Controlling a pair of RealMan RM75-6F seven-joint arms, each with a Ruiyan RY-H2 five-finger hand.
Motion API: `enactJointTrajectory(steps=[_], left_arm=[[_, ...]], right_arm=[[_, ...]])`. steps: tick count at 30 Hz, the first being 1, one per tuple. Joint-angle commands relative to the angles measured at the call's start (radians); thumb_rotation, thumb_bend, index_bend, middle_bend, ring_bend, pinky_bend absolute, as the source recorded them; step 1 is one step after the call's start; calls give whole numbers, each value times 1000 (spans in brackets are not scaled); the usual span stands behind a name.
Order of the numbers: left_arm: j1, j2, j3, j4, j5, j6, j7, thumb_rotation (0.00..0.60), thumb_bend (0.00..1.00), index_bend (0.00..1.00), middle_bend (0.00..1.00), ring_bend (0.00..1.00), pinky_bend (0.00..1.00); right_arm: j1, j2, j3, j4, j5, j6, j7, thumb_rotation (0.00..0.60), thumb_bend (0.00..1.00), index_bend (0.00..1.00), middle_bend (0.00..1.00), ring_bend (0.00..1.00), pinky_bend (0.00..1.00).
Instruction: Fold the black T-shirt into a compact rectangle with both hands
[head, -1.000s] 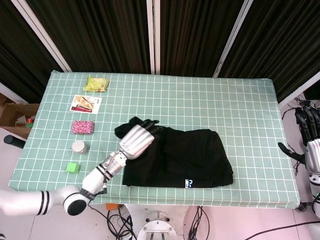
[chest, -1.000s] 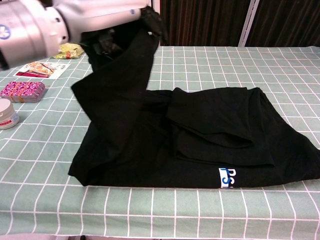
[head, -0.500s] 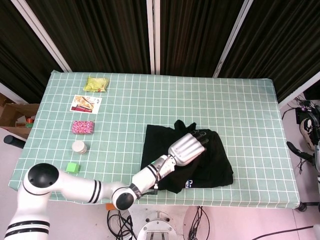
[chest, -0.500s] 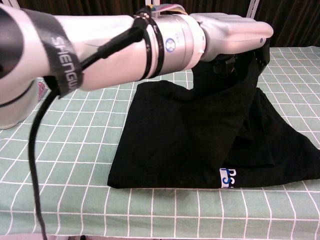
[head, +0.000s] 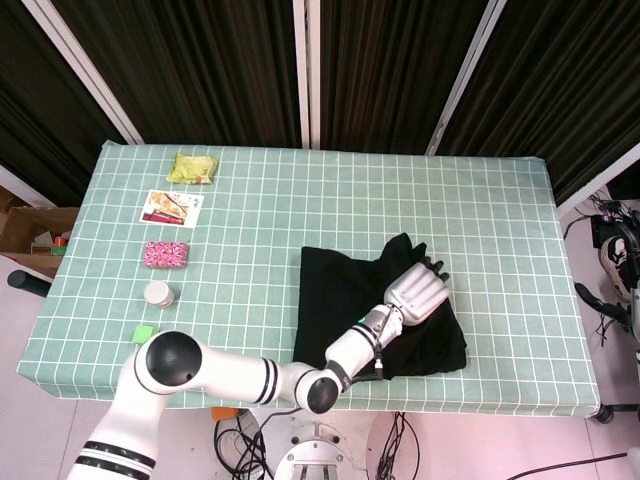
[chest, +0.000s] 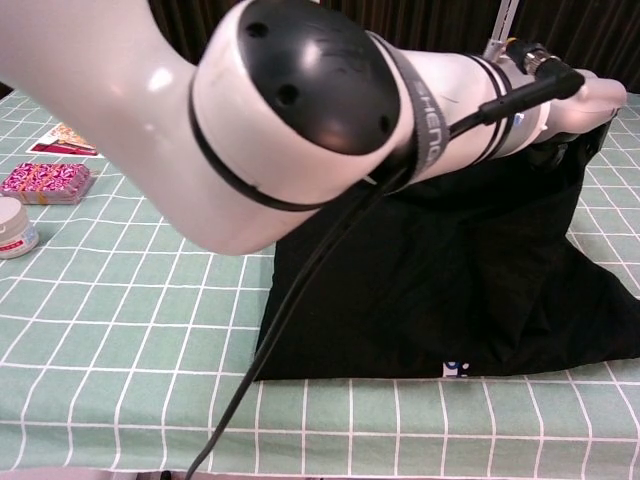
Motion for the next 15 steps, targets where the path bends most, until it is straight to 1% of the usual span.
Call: enactJointTrajectory(steps=[1, 3, 4, 6, 8, 9, 11, 12, 13, 15], left_arm=[[-55, -48, -10, 83, -58, -22, 9, 600, 636, 549, 220, 124, 186], [-74, -69, -10, 127, -89, -43, 1, 600, 600, 500, 204, 118, 184], [-81, -76, -12, 142, -103, -53, -4, 600, 541, 461, 193, 113, 184], [-92, -98, -24, 180, -116, -62, -31, 600, 397, 373, 173, 105, 185], [-85, -121, -57, 207, -102, -63, -100, 596, 214, 234, 138, 93, 185], [-76, -125, -71, 211, -91, -63, -136, 571, 169, 191, 127, 89, 185], [-45, -114, -93, 198, -68, -54, -203, 472, 125, 152, 116, 88, 185], [-27, -99, -96, 178, -58, -48, -224, 405, 112, 139, 110, 87, 186], [-5, -79, -97, 153, -47, -37, -245, 361, 106, 135, 107, 88, 186], [54, -15, -89, 71, -32, -2, -276, 332, 101, 132, 104, 88, 186]], right_arm=[[-1, -3, 0, 8, 2, -3, 7, 600, 0, 0, 0, 0, 0], [-3, -6, -1, 16, 4, -6, 14, 600, 0, 0, 0, 0, 0], [-4, -8, -1, 21, 6, -9, 15, 600, 0, 0, 0, 0, 0], [-5, -10, -2, 29, 9, -15, 22, 600, 0, 0, 0, 0, 0], [-7, -11, -3, 35, 10, -19, 26, 600, 0, 0, 0, 0, 0], [-7, -11, -3, 36, 10, -19, 27, 600, 0, 0, 0, 0, 0], [-9, -10, -7, 37, 7, -20, 27, 600, 0, 0, 0, 0, 0], [-9, -10, -10, 37, 4, -19, 26, 600, 0, 0, 0, 0, 0], [-10, -9, -13, 36, 0, -18, 24, 600, 0, 0, 0, 0, 0], [-11, -6, -22, 31, -9, -22, 21, 600, 0, 0, 0, 0, 0]])
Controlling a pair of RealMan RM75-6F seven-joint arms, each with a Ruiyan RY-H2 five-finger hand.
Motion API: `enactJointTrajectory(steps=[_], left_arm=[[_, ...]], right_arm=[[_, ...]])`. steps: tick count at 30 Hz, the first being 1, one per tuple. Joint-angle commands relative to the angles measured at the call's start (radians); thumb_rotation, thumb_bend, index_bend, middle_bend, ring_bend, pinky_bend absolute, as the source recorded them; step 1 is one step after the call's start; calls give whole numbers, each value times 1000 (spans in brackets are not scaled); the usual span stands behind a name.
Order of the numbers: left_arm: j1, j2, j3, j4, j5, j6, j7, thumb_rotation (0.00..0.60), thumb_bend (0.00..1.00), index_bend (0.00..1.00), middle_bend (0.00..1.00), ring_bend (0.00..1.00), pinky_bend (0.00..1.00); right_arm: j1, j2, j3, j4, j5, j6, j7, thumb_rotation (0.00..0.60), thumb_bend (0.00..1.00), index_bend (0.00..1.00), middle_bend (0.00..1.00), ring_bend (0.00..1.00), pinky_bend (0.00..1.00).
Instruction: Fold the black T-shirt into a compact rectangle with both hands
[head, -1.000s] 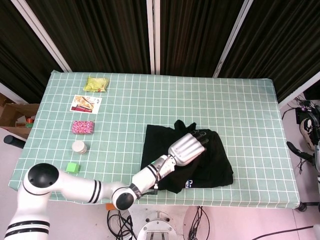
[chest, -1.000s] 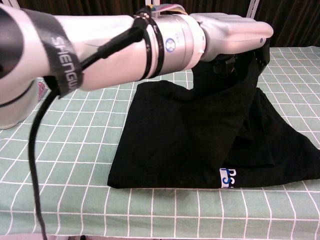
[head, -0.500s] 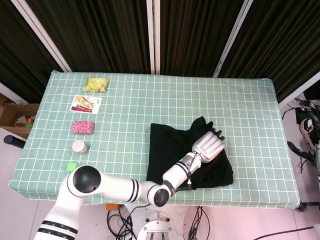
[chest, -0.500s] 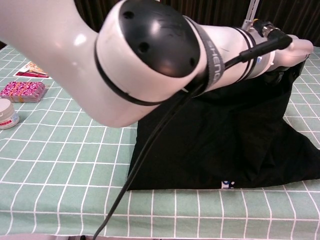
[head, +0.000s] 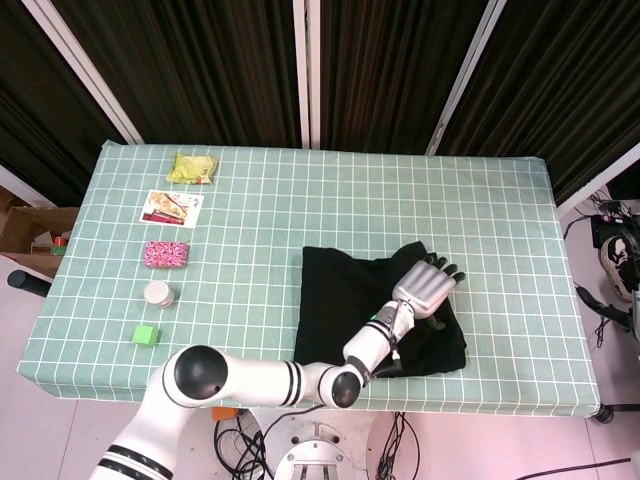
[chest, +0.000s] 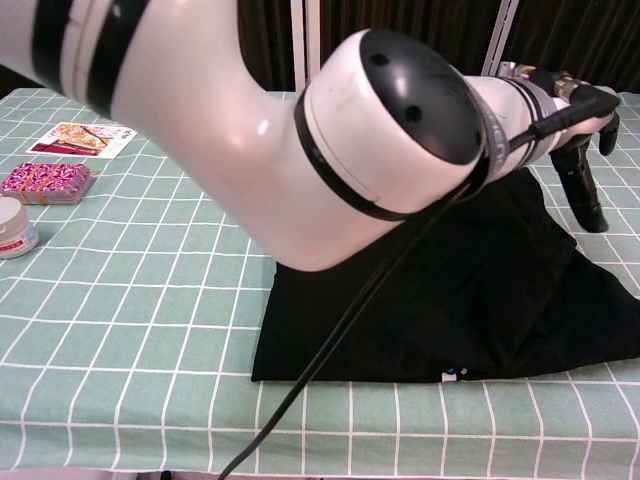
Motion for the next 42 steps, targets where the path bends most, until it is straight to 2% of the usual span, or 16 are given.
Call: enactJointTrajectory(steps=[1, 3, 5, 8, 10, 13, 17, 19, 23, 27, 33, 36, 42], left_arm=[[117, 114, -6, -149, 40, 55, -75, 331, 101, 132, 104, 88, 186], [199, 218, 29, -281, 57, 103, -87, 337, 101, 132, 104, 88, 185], [289, 324, 78, -412, 94, 170, -97, 359, 101, 132, 104, 88, 185], [414, 464, 169, -565, 165, 250, -117, 435, 101, 133, 104, 88, 185], [496, 546, 229, -644, 218, 293, -146, 471, 101, 136, 105, 88, 185], [606, 626, 319, -713, 327, 359, -199, 531, 102, 146, 118, 88, 184], [726, 679, 426, -751, 477, 447, -252, 583, 102, 169, 136, 88, 184], [776, 691, 470, -755, 546, 485, -274, 595, 102, 179, 140, 88, 183], [878, 700, 551, -743, 673, 550, -328, 600, 101, 186, 145, 88, 180], [935, 711, 584, -733, 721, 554, -371, 599, 102, 186, 146, 88, 179], [986, 708, 578, -712, 757, 544, -417, 600, 101, 186, 146, 88, 180], [1000, 705, 567, -703, 772, 535, -426, 600, 101, 185, 146, 88, 179], [1012, 691, 537, -684, 790, 508, -429, 599, 101, 186, 146, 88, 180]], right_arm=[[-1, 4, -12, -10, -13, -3, -2, 600, 2, 0, 0, 0, 0], [-1, 17, -37, -32, -39, -12, 6, 600, 21, 0, 0, 0, 0], [2, 29, -66, -63, -77, -14, 24, 600, 112, 5, 10, 0, 9], [18, 51, -126, -122, -151, -41, 39, 600, 265, 35, 83, 41, 144], [42, 61, -168, -170, -209, -72, 32, 600, 378, 70, 151, 111, 224], [94, 69, -227, -245, -283, -161, 10, 600, 484, 111, 235, 181, 293], [179, 55, -266, -337, -339, -298, -17, 600, 585, 145, 249, 184, 306], [215, 39, -265, -354, -346, -353, -46, 600, 619, 148, 235, 182, 307], [276, -11, -243, -377, -338, -426, -87, 600, 628, 148, 224, 168, 271], [327, -45, -243, -395, -329, -505, -98, 600, 630, 149, 216, 168, 269], [366, -53, -272, -420, -338, -572, -160, 600, 647, 149, 212, 189, 297], [351, -26, -305, -438, -352, -547, -178, 600, 647, 149, 219, 232, 315], [260, 45, -376, -450, -380, -413, -216, 600, 645, 160, 242, 333, 355]])
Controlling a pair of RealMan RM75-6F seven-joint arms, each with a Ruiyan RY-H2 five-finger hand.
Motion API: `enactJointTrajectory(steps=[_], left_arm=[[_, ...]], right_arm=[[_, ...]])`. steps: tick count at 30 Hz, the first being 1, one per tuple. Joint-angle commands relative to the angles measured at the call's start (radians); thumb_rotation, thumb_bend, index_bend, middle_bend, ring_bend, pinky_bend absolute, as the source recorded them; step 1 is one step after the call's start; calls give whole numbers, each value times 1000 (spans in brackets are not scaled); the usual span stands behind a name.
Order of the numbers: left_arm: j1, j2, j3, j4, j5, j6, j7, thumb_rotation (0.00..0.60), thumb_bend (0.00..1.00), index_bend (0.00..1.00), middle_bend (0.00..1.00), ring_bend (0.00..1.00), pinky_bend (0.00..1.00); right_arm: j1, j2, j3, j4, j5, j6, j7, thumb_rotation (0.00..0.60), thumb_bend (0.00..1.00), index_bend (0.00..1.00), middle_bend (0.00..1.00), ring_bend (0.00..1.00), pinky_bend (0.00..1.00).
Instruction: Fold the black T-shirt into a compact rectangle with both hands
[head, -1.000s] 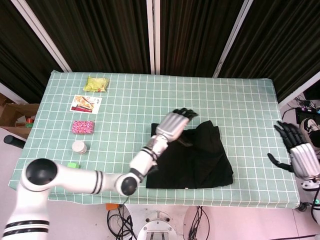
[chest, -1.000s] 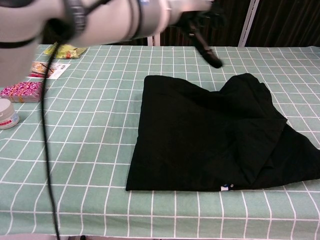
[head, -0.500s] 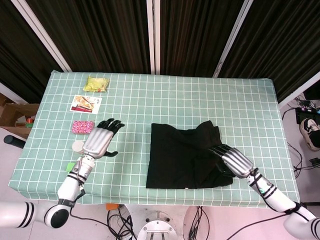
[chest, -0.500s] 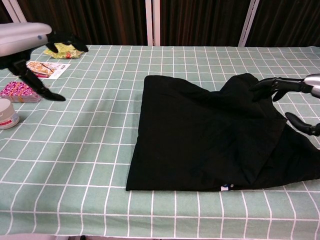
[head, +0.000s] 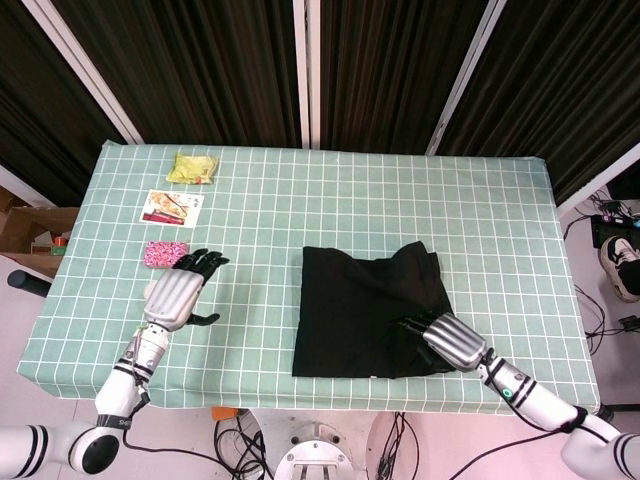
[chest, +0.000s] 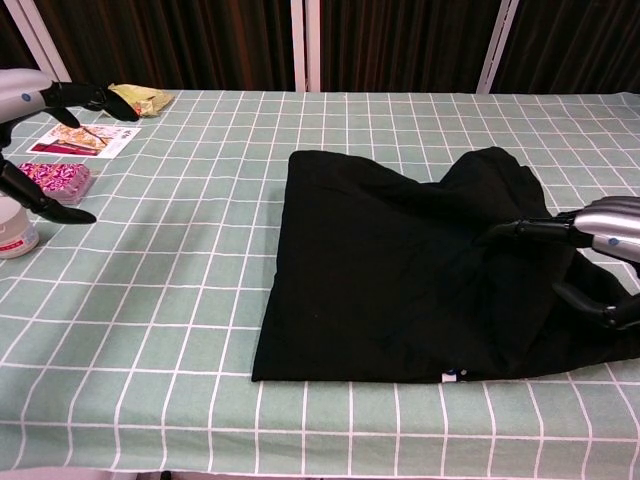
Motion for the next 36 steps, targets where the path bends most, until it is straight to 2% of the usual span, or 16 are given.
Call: enactJointTrajectory(steps=[1, 5, 10, 13, 16, 18, 22, 28, 32, 36], left_arm=[[2, -7, -14, 8, 5, -18, 3, 600, 101, 186, 146, 88, 180], [0, -21, -36, 16, 4, -45, 15, 600, 102, 186, 146, 88, 180], [-1, -36, -57, 20, 0, -69, 29, 599, 101, 186, 146, 88, 180], [2, -39, -66, 21, 3, -77, 30, 600, 102, 185, 146, 88, 180], [9, -36, -73, 22, 6, -81, 26, 600, 101, 185, 146, 88, 180], [17, -35, -81, 24, 11, -77, 15, 600, 101, 186, 146, 88, 180], [36, -32, -89, 29, 21, -66, -7, 599, 101, 186, 146, 88, 180], [67, -21, -88, 42, 19, -66, -35, 600, 101, 185, 146, 88, 180], [90, -19, -87, 62, 14, -70, -65, 600, 101, 186, 145, 88, 180], [107, -13, -84, 82, 13, -81, -84, 600, 102, 185, 143, 88, 180]], right_arm=[[-71, 48, -52, -3, -22, 98, -24, 600, 645, 172, 248, 347, 358], [-147, 71, -96, 25, -25, 176, -37, 600, 638, 201, 266, 387, 397], [-201, 72, -127, 57, 4, 168, -49, 600, 625, 204, 256, 392, 402], [-225, 61, -98, 87, 16, 238, -26, 600, 607, 204, 257, 393, 413], [-235, 51, -26, 101, 48, 330, 3, 600, 549, 207, 278, 394, 422], [-213, 59, 23, 82, 78, 332, 16, 600, 500, 216, 286, 390, 422], [-122, 95, 113, 9, 140, 229, -28, 600, 454, 233, 297, 347, 394], [56, 107, 246, -70, 306, -88, -224, 600, 388, 241, 254, 239, 290], [166, 28, 308, -56, 407, -265, -275, 600, 424, 241, 239, 232, 267], [249, -63, 341, 12, 475, -381, -318, 600, 503, 242, 239, 203, 211]])
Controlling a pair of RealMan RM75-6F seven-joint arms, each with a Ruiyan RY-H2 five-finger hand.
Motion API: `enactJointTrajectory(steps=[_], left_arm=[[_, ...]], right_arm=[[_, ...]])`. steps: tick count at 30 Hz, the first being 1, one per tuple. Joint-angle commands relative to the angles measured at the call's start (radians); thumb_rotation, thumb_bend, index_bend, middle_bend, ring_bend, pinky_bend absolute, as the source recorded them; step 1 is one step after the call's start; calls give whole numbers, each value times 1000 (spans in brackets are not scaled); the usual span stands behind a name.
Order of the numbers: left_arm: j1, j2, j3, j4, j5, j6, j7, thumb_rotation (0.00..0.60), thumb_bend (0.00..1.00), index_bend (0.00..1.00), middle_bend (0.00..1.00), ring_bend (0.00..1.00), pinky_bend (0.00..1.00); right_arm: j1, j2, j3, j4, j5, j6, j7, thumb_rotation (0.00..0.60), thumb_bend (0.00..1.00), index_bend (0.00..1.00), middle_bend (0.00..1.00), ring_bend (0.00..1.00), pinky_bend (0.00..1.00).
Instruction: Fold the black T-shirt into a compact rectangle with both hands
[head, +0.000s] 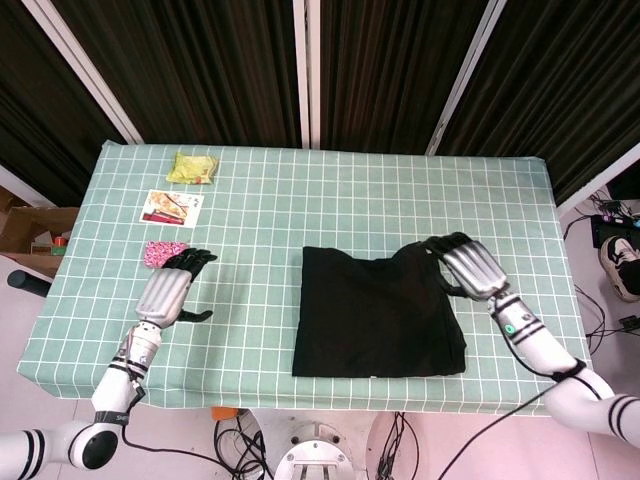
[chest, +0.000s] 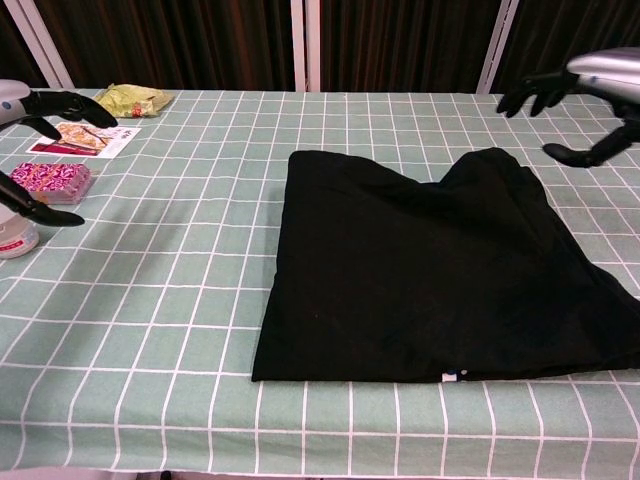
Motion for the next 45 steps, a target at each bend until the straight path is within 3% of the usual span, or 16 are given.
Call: enactJointTrajectory(steps=[1, 7, 12, 16, 27, 31, 34, 37, 41, 45], left_arm=[[10, 5, 2, 9, 1, -7, -11, 600, 102, 185, 143, 88, 180], [28, 12, 1, 25, 13, -14, -36, 599, 102, 185, 141, 88, 180], [43, 12, -1, 36, 32, -13, -54, 599, 102, 185, 139, 88, 180], [46, 11, -3, 40, 45, -21, -55, 598, 102, 185, 138, 88, 180], [32, -1, -20, 37, 61, -56, -35, 599, 102, 185, 138, 88, 180], [28, 0, -22, 33, 70, -66, -23, 600, 103, 185, 138, 88, 180], [28, 4, -23, 29, 72, -68, -16, 600, 102, 185, 138, 88, 180], [34, 10, -24, 23, 70, -63, -13, 600, 102, 185, 138, 88, 180], [45, 13, -24, 17, 70, -54, -17, 600, 103, 185, 138, 88, 180], [50, 11, -23, 16, 65, -58, -16, 599, 102, 185, 138, 88, 180]], right_arm=[[126, -110, 70, 52, 115, -157, -87, 600, 530, 243, 239, 198, 203], [147, -137, 45, 44, 123, -189, -131, 600, 586, 247, 239, 201, 202], [86, -81, 0, -41, 85, -99, -143, 600, 587, 246, 239, 210, 202], [49, -35, -45, -77, 85, -95, -144, 600, 587, 246, 239, 224, 202], [-27, -30, -105, 15, 168, -119, -170, 600, 583, 234, 239, 224, 202], [-44, -50, -100, 60, 180, -111, -150, 600, 490, 198, 237, 218, 199], [-63, -57, -86, 64, 142, -40, -94, 600, 345, 159, 208, 204, 186], [-105, -44, -94, 75, 20, 128, 19, 600, 175, 128, 156, 142, 148], [-169, -17, -151, 138, -135, 327, 114, 600, 136, 119, 109, 72, 98], [-226, -7, -221, 223, -237, 434, 119, 600, 133, 215, 125, 54, 82]])
